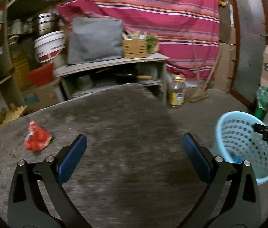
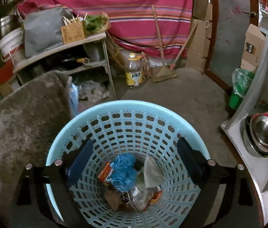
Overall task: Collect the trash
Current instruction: 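Open the left tool over the basket while the right tool releases the blue bag into it, then grasp the red foil wrapper with the left tool while the right tool grasps the brown paper ball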
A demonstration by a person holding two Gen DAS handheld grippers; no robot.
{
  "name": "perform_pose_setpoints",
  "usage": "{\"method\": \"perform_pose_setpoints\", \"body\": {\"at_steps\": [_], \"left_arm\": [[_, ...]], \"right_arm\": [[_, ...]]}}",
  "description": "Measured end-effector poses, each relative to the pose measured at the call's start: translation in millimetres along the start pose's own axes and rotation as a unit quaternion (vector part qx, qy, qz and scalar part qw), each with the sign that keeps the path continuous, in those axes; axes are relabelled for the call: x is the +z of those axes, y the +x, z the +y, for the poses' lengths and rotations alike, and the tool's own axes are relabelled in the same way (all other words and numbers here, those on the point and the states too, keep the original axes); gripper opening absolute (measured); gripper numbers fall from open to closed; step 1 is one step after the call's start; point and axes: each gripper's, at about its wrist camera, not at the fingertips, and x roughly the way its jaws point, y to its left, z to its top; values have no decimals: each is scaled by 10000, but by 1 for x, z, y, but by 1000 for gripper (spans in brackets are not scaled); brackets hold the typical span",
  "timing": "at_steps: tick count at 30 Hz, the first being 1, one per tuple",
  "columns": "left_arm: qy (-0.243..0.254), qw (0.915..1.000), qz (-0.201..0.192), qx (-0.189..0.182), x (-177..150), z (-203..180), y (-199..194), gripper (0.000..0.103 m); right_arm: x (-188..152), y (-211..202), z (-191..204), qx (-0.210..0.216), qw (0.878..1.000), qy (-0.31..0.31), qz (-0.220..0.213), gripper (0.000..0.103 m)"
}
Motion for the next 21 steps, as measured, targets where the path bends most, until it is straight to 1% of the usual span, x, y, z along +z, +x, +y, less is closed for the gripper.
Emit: {"method": "perform_pose_setpoints", "body": {"at_steps": [3,6,9,12,15,21], "left_arm": [[-78,9996,4,256,-3,35,2,98],[-140,9985,35,529,-5,69,6,98],[-267,9966,48,778,-6,104,11,98],[-431,9938,68,1019,-8,140,17,97],[-677,9904,177,1194,-15,173,28,97],[-915,9838,483,1461,-30,223,56,97]], "right_arm": [[3,-5,12,8,9999,33,-148,94],[8,-14,29,188,9991,103,-375,97],[13,-19,53,350,9980,115,-521,97],[16,-16,83,529,9974,33,-487,97],[15,-10,115,676,9968,-134,-408,97],[9,-1,175,803,9942,-644,-301,97]]}}
